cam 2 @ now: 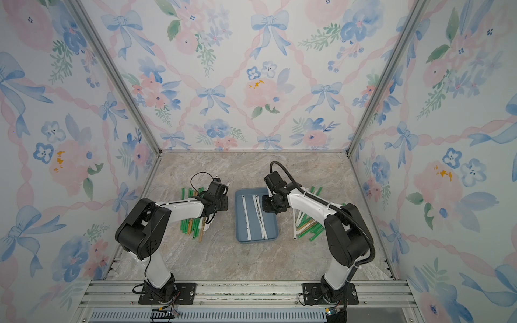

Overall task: Put the straws into the storage box
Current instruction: Place the straw in the storage box, then pick up the straw from the center of the board, then place the straw in the storage box.

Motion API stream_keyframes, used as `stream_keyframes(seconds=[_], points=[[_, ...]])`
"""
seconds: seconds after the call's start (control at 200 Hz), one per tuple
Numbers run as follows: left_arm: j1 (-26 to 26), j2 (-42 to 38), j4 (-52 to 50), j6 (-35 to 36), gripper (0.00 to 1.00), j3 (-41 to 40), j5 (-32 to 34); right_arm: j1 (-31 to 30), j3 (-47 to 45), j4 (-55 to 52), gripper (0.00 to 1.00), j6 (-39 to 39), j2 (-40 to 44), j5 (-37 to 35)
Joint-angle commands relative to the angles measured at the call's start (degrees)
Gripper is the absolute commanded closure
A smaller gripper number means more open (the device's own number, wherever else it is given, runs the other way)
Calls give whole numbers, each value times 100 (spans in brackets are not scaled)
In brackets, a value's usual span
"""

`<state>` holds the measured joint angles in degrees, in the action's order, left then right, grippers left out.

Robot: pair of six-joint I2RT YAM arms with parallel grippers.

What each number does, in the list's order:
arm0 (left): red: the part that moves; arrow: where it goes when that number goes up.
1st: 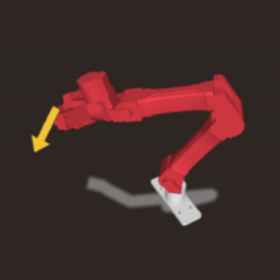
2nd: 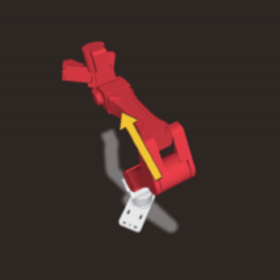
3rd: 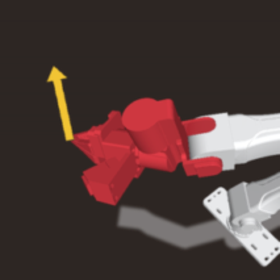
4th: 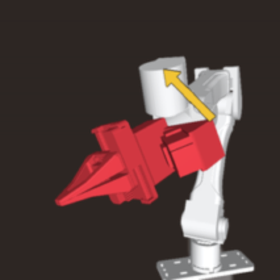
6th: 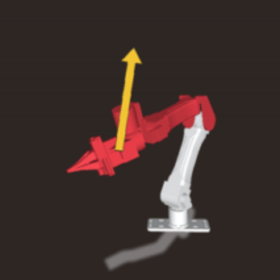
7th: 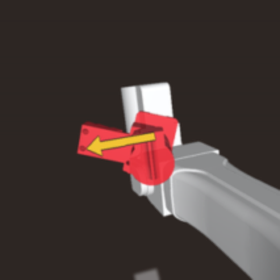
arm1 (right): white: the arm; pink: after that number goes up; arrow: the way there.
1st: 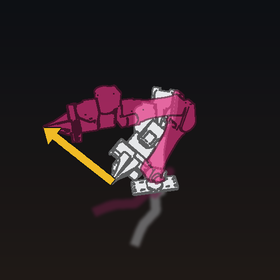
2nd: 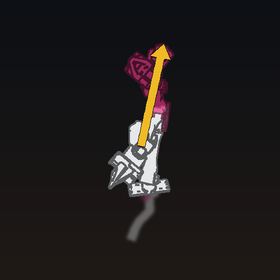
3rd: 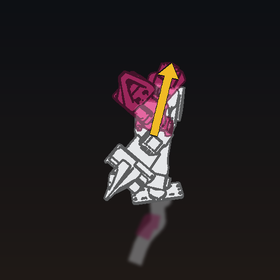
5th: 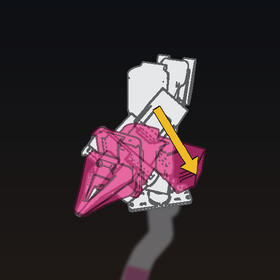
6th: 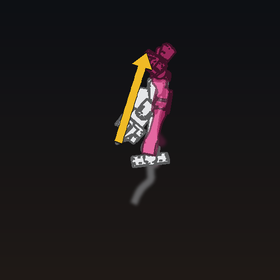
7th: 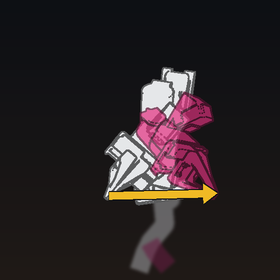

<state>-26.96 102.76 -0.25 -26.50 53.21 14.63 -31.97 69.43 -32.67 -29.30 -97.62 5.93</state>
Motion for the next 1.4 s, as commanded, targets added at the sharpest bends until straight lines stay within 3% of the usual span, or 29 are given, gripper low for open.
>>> stream_keyframes(seconds=[0.0,0.18,0.585,0.805,0.97,1.165,1.395], points=[[36,205,-167,146,53,146,111,303,-202,-320,74,222,249,-343],[40,327,-168,150,63,151,94,746,-523,-398,74,415,669,-557],[33,187,-168,16,100,99,-118,1184,-874,-312,70,581,587,-677],[-86,-482,-168,-298,100,98,-420,1239,-925,-208,70,566,534,-690],[-651,-856,-151,-672,100,109,-615,1237,-962,-126,70,553,508,-707],[-1439,-685,-140,-1389,100,102,-865,1254,-982,-63,70,566,421,-751],[-1705,-441,-116,-2000,100,-35,-868,1279,-984,0,70,652,315,-777]])
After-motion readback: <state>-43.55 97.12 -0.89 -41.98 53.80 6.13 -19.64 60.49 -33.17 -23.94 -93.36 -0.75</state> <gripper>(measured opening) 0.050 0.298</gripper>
